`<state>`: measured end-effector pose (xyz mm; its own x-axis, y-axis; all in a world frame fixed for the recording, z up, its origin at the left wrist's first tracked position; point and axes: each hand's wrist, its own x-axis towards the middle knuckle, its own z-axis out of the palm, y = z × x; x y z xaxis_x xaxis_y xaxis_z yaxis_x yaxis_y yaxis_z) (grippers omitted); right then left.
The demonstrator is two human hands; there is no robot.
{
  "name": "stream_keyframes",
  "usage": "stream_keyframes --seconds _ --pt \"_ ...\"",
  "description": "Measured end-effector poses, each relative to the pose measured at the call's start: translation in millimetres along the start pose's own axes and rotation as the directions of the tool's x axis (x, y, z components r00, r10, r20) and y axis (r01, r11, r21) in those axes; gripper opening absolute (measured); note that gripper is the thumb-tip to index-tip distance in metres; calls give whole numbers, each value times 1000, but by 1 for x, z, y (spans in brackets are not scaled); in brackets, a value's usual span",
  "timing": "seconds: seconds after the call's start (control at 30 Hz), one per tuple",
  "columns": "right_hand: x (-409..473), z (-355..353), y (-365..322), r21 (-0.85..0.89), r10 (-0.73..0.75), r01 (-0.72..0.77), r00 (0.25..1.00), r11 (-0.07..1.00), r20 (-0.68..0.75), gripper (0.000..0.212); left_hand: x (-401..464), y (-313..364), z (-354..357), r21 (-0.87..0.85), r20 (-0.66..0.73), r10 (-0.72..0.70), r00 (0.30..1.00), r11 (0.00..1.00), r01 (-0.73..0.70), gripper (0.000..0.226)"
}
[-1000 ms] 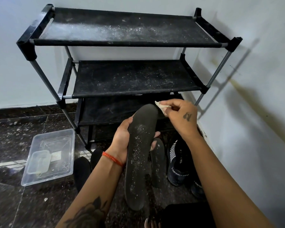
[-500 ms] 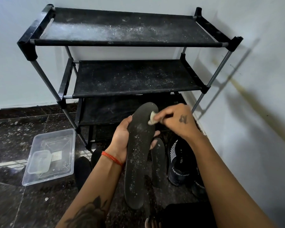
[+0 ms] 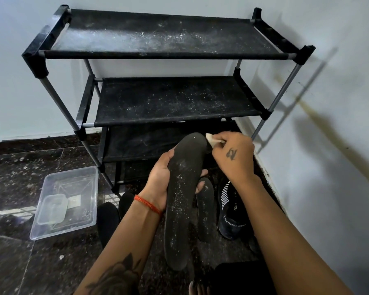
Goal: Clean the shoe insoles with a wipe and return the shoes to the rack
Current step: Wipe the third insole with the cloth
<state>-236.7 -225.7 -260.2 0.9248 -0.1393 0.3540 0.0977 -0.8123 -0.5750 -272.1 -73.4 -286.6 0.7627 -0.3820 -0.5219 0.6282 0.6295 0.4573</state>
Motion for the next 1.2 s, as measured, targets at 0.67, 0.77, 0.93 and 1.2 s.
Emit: stream_keyframes --seconds 0.67,0.77,0.93,1.2 --pt "-5 12 -14 93 -207 207 978 974 -16 18 2 0 0 47 74 31 997 998 -34 49" --pt "-7 15 -11 0 -218 219 974 976 57 18 2 -1 0 61 84 30 996 997 -35 48" --pt "-1 5 6 -124 35 -23 995 992 89 19 4 0 -4 10 50 19 999 1000 -20 46" --pt "-3 12 -11 81 -196 198 980 977 -28 12 4 0 -4 29 63 9 998 1000 -11 49"
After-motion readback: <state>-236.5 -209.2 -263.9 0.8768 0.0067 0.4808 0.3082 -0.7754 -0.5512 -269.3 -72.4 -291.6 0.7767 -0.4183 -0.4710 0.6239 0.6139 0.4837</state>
